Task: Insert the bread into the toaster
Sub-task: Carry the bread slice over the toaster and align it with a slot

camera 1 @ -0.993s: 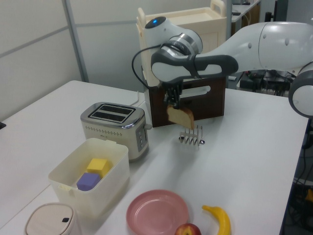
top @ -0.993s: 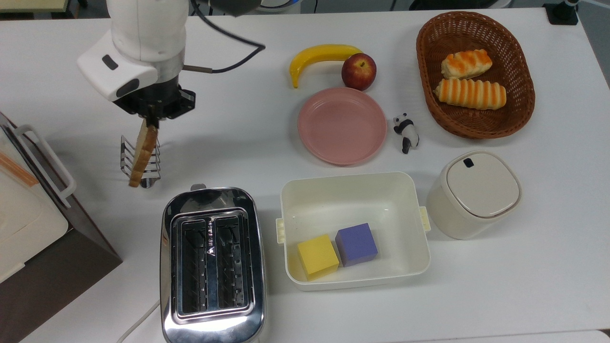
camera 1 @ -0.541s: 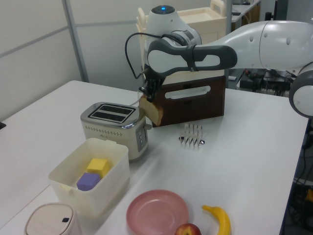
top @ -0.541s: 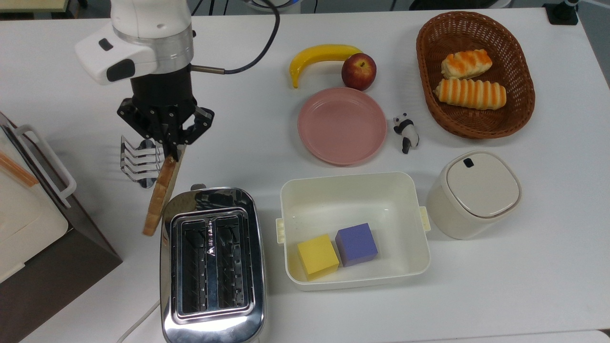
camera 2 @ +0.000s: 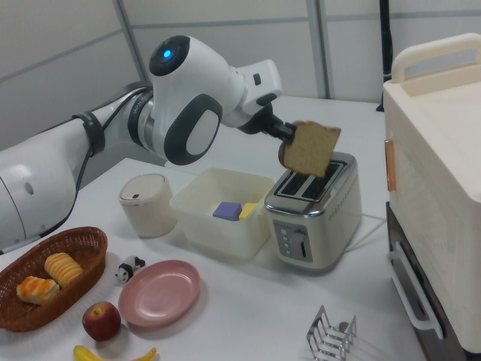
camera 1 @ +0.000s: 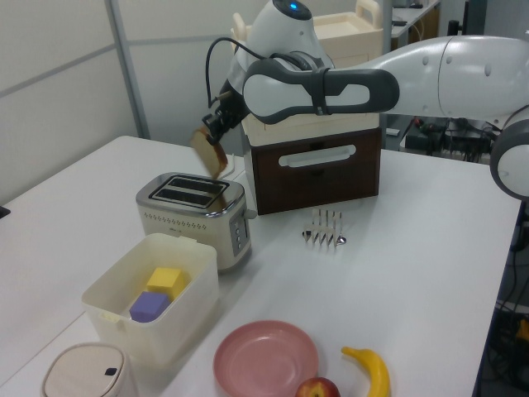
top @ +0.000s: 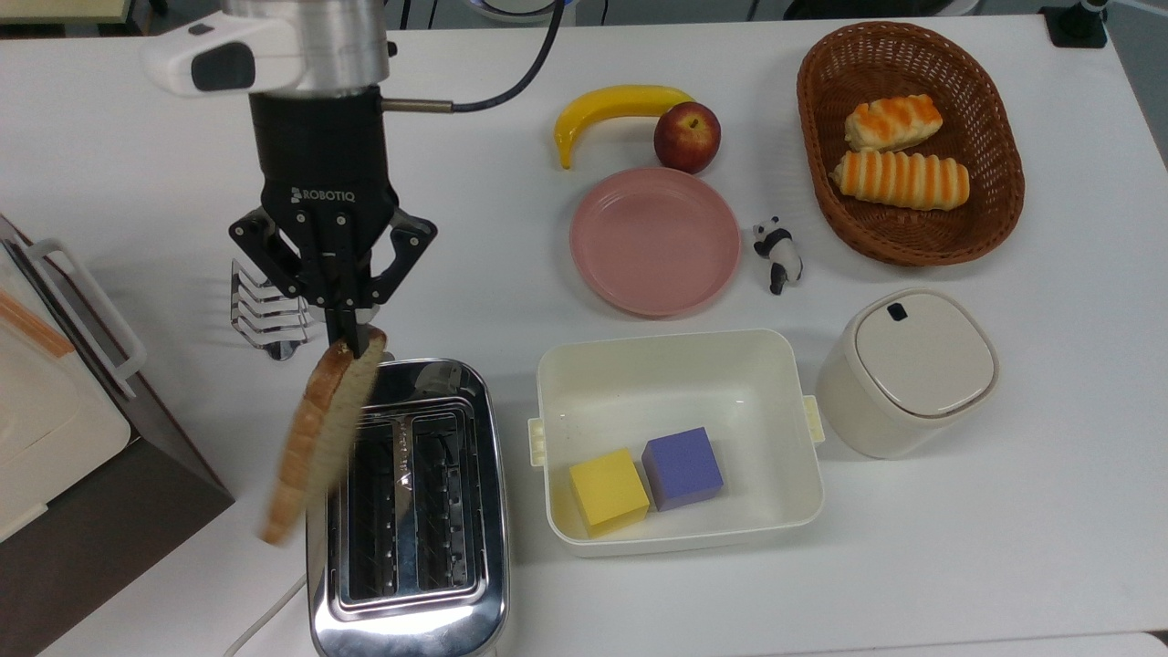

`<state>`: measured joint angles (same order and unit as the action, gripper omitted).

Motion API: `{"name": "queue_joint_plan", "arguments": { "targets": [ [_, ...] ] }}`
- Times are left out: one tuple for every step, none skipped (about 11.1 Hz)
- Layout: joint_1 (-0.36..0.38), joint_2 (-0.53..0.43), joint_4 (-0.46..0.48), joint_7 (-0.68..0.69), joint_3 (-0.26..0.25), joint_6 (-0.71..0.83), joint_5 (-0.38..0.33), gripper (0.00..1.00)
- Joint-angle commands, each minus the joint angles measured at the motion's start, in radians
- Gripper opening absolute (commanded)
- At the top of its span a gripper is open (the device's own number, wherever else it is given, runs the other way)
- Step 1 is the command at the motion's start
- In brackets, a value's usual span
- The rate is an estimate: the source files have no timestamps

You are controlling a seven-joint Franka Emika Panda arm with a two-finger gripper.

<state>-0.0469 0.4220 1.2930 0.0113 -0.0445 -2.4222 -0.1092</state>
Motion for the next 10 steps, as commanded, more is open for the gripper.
{"name": "queue_joint_plan", "arguments": {
  "targets": [
    [0.004, -0.016, 0.019, -0.013, 0.041, -0.074, -0.033, 0.00],
    [0.004, -0.016, 0.025, -0.011, 0.047, -0.074, -0.033, 0.00],
    [0.002, -0.016, 0.029, -0.011, 0.048, -0.072, -0.035, 0.00],
    [0.002, -0.016, 0.032, -0.010, 0.048, -0.064, -0.035, 0.00],
    [0.001, -0.017, 0.061, -0.007, 0.048, -0.063, -0.033, 0.00],
    [-0.001, -0.017, 0.074, -0.002, 0.046, -0.031, -0.030, 0.00],
    [-0.005, -0.019, 0.072, 0.018, 0.043, 0.060, -0.026, 0.01],
    [-0.007, -0.019, 0.072, 0.057, 0.037, 0.113, -0.027, 0.01],
    [-0.008, -0.019, 0.072, 0.081, 0.034, 0.162, -0.027, 0.01],
    [-0.008, -0.019, 0.072, 0.091, 0.032, 0.195, -0.026, 0.01]
  ]
}}
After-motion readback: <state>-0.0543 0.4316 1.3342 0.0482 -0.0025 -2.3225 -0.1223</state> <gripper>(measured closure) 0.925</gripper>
